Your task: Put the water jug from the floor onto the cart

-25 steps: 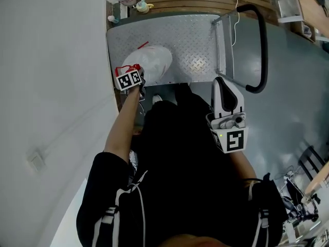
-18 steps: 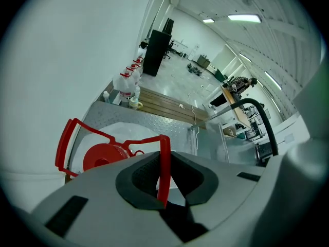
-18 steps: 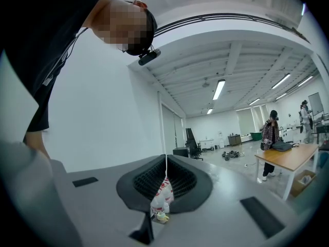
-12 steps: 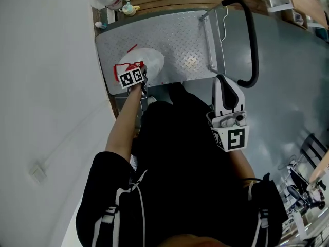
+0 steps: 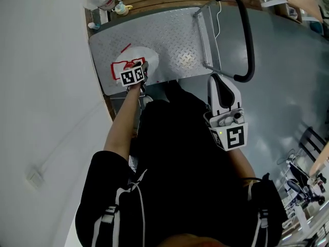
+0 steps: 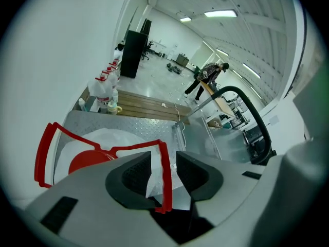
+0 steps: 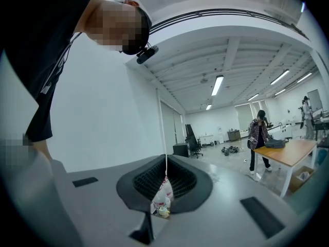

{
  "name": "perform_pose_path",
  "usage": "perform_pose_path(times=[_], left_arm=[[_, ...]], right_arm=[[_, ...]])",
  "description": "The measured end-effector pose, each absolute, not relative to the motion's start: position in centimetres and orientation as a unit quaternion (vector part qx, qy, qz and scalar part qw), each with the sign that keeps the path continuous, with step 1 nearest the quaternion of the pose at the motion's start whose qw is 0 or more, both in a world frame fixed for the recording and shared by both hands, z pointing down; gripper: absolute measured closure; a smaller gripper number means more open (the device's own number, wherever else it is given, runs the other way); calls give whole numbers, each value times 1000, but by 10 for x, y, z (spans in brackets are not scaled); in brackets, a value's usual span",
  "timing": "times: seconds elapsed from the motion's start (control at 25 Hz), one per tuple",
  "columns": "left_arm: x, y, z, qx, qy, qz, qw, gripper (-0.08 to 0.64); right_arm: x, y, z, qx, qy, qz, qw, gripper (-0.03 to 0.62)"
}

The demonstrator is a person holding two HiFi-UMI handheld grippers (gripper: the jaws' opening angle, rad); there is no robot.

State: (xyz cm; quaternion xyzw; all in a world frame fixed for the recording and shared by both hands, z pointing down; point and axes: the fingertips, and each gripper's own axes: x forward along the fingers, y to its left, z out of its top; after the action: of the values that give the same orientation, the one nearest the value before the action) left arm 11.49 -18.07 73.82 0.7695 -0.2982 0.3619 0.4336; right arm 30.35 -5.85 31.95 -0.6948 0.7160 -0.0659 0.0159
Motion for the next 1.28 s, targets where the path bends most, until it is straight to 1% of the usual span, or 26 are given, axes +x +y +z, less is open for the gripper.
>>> perform_pose_path(times=[0.28,0.48,0.52,0.56,0.6,0.68,0.84,1.12,1.28], left_arm=[[122,-190,696,815,-306,332,363,403],[120,-204,639,854,-333,279,286,407],[119,-205,625,861,-337,266,273,438],[117,-205,610,867,-341,252,262,496],[112,-203,595,872,-346,237,252,512],[100,-194,564,880,-353,211,239,534],[76,-169,511,890,-357,165,231,541],[34,-116,439,907,-361,117,180,541],[20,-94,405,911,-365,78,174,541]], right_arm=[[297,-63,319,-677,733,-62,17,572],[281,-67,318,-664,745,-60,24,572],[277,-68,318,-661,748,-60,24,572],[271,-69,316,-658,750,-58,26,572],[264,-68,313,-656,752,-55,26,572],[245,-64,307,-653,755,-50,26,572],[212,-56,296,-648,759,-50,32,572],[154,-44,288,-638,768,-51,35,572],[130,-36,284,-640,766,-52,32,574]])
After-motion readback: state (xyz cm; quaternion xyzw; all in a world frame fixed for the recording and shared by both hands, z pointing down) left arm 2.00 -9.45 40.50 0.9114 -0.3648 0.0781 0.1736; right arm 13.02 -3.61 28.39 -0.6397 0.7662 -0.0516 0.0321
